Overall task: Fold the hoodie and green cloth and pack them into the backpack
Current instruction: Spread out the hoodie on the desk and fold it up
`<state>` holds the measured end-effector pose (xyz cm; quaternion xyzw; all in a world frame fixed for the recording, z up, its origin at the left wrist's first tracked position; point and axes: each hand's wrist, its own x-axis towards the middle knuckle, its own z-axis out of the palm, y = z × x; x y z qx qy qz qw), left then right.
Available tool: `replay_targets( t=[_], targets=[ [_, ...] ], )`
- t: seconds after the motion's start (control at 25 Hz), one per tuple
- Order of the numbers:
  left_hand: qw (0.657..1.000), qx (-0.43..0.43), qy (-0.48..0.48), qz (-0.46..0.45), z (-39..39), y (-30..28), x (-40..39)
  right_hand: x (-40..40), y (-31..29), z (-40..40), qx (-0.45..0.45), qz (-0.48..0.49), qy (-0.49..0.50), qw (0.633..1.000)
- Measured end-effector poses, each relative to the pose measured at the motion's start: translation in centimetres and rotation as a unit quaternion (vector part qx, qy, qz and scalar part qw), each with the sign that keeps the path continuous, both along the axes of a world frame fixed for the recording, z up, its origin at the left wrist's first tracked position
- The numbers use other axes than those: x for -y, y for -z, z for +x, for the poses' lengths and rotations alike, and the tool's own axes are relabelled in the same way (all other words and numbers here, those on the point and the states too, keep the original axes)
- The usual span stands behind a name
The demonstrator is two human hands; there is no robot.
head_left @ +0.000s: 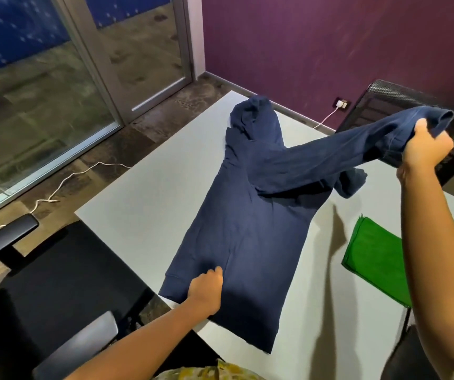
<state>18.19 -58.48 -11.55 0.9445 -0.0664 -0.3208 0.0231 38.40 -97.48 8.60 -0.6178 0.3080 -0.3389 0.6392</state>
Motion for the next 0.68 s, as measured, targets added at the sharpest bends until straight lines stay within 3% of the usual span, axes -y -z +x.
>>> replay_targets(
  t=[0.16,0.28,0.4,0.48,0.52,0.6,0.68],
  targets=[
    [0.993,-0.101,-0.036,-0.051,-0.5,0.8,-0.2,-2.1,1.0,0.6,-0.111,-0.055,-0.079,0.989],
    [0.963,-0.171,-0.135,-0.157,1.0,0.8,-1.4,-6.7,2.8,0.5,-0.194,-0.155,-0.144,0.958],
    [0.879,-0.227,-0.268,-0.323,2.7,0.0,-3.1,-14.4,3.9,-1.4,-0.130,-0.267,-0.211,0.931],
    [0.773,-0.211,-0.405,-0.440,3.7,-0.1,-4.5,-19.9,5.7,-3.8,-0.066,-0.301,-0.326,0.894],
    [0.702,-0.197,-0.477,-0.490,4.2,-0.1,-5.3,-22.8,7.2,-5.3,-0.058,-0.326,-0.408,0.850],
    [0.574,-0.178,-0.580,-0.550,4.6,0.5,-7.1,-27.8,11.2,-8.8,-0.112,-0.406,-0.564,0.710],
    [0.487,-0.173,-0.633,-0.577,4.6,1.5,-8.9,-31.1,15.3,-12.1,-0.200,-0.474,-0.644,0.566]
  ],
)
